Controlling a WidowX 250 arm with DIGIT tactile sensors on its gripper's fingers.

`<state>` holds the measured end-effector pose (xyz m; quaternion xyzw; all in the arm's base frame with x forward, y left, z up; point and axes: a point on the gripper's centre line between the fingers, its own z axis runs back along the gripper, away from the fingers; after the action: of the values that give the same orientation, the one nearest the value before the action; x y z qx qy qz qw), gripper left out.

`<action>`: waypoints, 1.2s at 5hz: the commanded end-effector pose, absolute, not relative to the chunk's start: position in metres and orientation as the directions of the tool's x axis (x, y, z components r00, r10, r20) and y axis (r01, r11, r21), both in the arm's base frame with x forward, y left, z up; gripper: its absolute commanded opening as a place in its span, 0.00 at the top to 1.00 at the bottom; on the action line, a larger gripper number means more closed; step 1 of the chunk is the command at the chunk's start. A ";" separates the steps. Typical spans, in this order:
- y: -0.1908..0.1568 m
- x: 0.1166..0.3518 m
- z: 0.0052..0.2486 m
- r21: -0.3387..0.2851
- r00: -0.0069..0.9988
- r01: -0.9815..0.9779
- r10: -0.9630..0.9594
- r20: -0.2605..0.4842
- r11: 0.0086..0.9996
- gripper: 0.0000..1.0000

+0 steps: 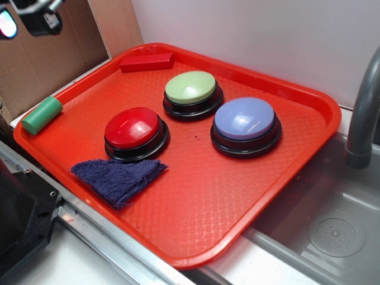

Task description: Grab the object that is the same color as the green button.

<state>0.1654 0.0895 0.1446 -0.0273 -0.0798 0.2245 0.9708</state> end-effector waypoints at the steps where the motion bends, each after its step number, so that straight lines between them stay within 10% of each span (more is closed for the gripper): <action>1: 0.135 0.171 0.106 -0.064 0.767 -0.606 0.604 0.214 0.793 0.00; 6: 0.179 0.165 0.032 0.109 0.762 -0.647 0.633 0.136 0.755 0.00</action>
<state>0.1691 0.1692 0.0219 0.0670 -0.0275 0.3351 0.9394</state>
